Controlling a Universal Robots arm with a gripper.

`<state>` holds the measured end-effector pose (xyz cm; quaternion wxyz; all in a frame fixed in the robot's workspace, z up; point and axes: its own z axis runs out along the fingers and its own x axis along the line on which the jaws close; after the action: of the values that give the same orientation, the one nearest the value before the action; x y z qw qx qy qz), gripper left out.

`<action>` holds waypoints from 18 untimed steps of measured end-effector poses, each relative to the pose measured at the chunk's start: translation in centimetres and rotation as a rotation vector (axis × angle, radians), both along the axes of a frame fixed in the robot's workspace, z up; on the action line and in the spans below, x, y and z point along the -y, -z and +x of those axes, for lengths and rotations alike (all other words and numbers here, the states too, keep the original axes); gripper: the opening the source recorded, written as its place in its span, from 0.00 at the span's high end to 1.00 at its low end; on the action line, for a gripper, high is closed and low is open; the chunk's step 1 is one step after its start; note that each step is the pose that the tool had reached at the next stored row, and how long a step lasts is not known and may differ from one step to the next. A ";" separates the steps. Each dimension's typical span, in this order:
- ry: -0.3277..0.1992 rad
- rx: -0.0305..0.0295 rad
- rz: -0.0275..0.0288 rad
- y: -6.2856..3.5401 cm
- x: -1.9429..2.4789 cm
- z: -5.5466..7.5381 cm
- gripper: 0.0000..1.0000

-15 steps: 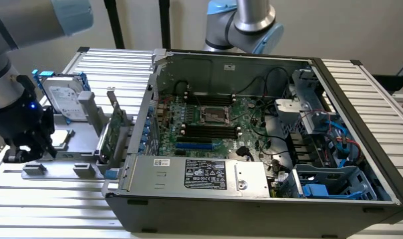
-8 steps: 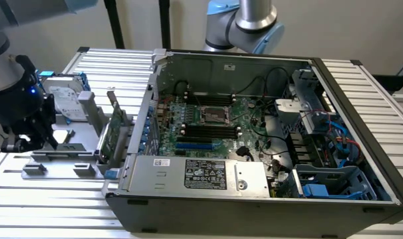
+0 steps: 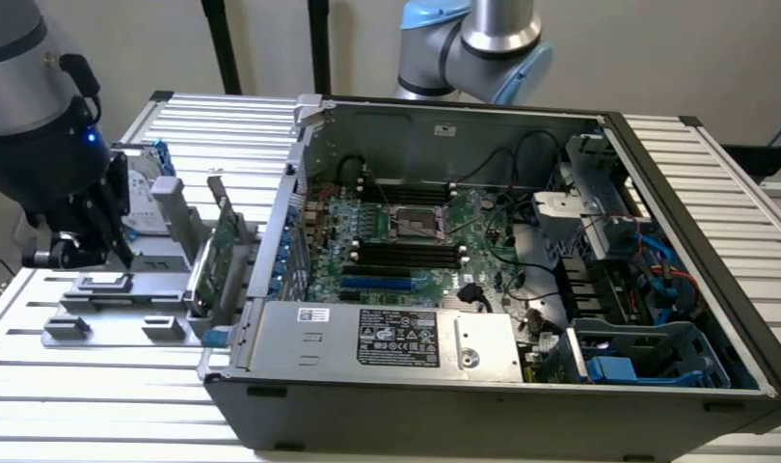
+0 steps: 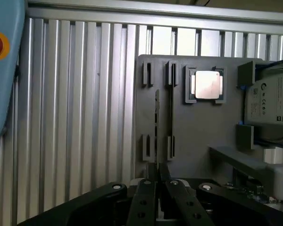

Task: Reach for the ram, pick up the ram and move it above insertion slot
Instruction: 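Pick up the ram and move it above insertion slot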

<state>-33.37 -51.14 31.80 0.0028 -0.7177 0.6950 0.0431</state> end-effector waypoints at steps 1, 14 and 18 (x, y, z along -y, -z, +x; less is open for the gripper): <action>0.000 -0.0006 -0.0001 -0.49 0.00 0.5 0.86; 0.000 -0.0064 0.0003 -6.21 0.00 6.4 0.86; 0.000 -0.0076 0.0033 -6.95 0.00 8.2 0.86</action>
<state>-25.16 -51.15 38.75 0.0013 -0.7176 0.6949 0.0470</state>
